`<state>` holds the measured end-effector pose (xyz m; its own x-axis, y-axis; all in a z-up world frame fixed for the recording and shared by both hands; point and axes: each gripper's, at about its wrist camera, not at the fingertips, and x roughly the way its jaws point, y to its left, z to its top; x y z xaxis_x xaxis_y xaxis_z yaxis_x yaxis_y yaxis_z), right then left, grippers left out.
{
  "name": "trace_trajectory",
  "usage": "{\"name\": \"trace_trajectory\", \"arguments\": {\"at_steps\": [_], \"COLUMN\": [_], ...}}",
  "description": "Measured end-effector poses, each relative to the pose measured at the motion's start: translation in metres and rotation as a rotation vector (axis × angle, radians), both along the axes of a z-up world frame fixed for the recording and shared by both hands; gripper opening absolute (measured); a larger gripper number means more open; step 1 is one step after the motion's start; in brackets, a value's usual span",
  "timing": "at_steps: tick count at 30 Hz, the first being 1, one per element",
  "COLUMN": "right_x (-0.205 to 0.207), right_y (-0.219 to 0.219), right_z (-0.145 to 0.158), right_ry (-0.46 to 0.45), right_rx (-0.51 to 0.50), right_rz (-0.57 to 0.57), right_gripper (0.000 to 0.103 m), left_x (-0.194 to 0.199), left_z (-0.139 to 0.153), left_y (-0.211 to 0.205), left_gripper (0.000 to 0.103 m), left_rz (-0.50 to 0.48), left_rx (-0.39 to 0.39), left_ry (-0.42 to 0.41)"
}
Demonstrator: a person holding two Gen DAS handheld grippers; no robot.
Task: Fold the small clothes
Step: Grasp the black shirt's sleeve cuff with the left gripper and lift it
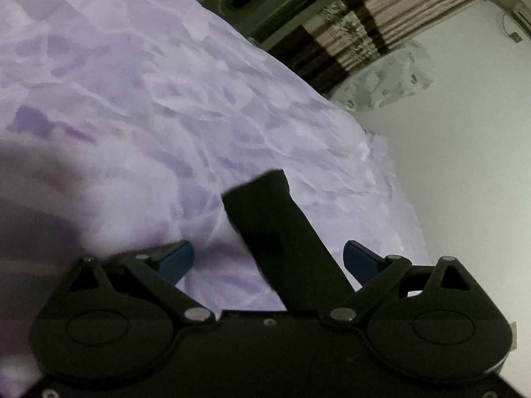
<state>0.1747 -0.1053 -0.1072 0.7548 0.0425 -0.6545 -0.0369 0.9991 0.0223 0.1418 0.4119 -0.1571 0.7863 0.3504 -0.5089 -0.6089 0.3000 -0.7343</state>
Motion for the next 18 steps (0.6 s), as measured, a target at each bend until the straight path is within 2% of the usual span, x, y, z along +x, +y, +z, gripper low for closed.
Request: {"name": "trace_trajectory", "arguments": {"at_steps": [9,10,11,13,15,18], "right_x": [0.01,0.01,0.009,0.009,0.009,0.008], "right_y": [0.013,0.013,0.013,0.012,0.01,0.008], "right_z": [-0.013,-0.013,-0.014,-0.015,-0.016,-0.017], "right_ry": [0.045,0.045,0.047,0.053,0.061,0.07], "right_rx": [-0.032,-0.037,-0.039,-0.037,-0.042,-0.043], "right_rz": [0.017,0.017,0.017,0.014,0.007,-0.002], "right_gripper": [0.098,0.098,0.098,0.098,0.098,0.098], "left_x": [0.004,0.002,0.001,0.003,0.003,0.001], "left_z": [-0.007,-0.007,-0.007,-0.012,-0.018,-0.018], "left_y": [0.012,0.011,0.01,0.016,0.021,0.021], "left_gripper": [0.092,0.086,0.065,0.032,0.032,0.03], "left_rz": [0.04,0.043,0.044,0.045,0.056,0.061], "left_rx": [0.028,0.028,0.026,-0.013,-0.054,-0.055], "left_ry": [-0.021,-0.03,-0.039,-0.041,-0.042,-0.05]}}
